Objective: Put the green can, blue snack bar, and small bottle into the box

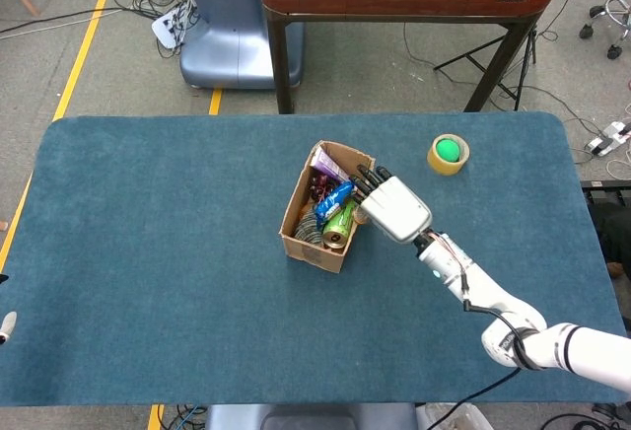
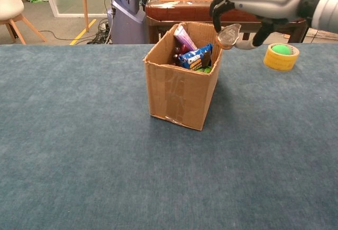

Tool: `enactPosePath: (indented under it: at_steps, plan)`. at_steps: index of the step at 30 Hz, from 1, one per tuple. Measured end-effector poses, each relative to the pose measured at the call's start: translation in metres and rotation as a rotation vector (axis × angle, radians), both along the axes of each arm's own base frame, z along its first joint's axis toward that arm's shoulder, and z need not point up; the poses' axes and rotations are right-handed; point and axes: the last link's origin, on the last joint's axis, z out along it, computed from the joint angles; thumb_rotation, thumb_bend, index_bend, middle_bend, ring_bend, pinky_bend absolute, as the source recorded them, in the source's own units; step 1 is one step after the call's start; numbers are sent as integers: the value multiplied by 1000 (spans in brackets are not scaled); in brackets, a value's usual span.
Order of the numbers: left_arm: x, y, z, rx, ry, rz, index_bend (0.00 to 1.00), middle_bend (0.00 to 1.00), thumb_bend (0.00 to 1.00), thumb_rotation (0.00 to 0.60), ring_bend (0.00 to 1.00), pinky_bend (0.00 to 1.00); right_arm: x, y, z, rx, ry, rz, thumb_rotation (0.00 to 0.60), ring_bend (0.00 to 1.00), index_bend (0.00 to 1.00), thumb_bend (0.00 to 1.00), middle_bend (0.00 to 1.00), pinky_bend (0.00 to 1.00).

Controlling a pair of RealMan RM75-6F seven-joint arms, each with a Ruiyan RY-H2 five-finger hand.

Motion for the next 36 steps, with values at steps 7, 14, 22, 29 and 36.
enactPosePath:
  at_steps: [7,14,22,29,36]
  plan:
    - [0,-1,0,-9,-2,-6,293,318,311,600,273,454,17,-21,-24,6,-80,-17,600,111,304,35,211,289]
    - [0,-1,0,-10,-6,-5,293,317,311,600,273,454,27,-29,-32,12,-185,2,600,111,107,0,211,289]
    - [0,-1,0,-11,-3,-10,293,317,311,600,273,454,14,-14,-8,-68,-196,25,600,111,110,3,214,289]
    - [2,0,-2,-10,2,-20,293,317,311,600,275,455,-20,16,34,-169,-225,-34,600,111,110,9,221,289]
    - [7,2,-7,-2,-2,-84,348,320,311,600,280,455,-73,63,70,-284,-202,-112,600,111,171,11,226,289]
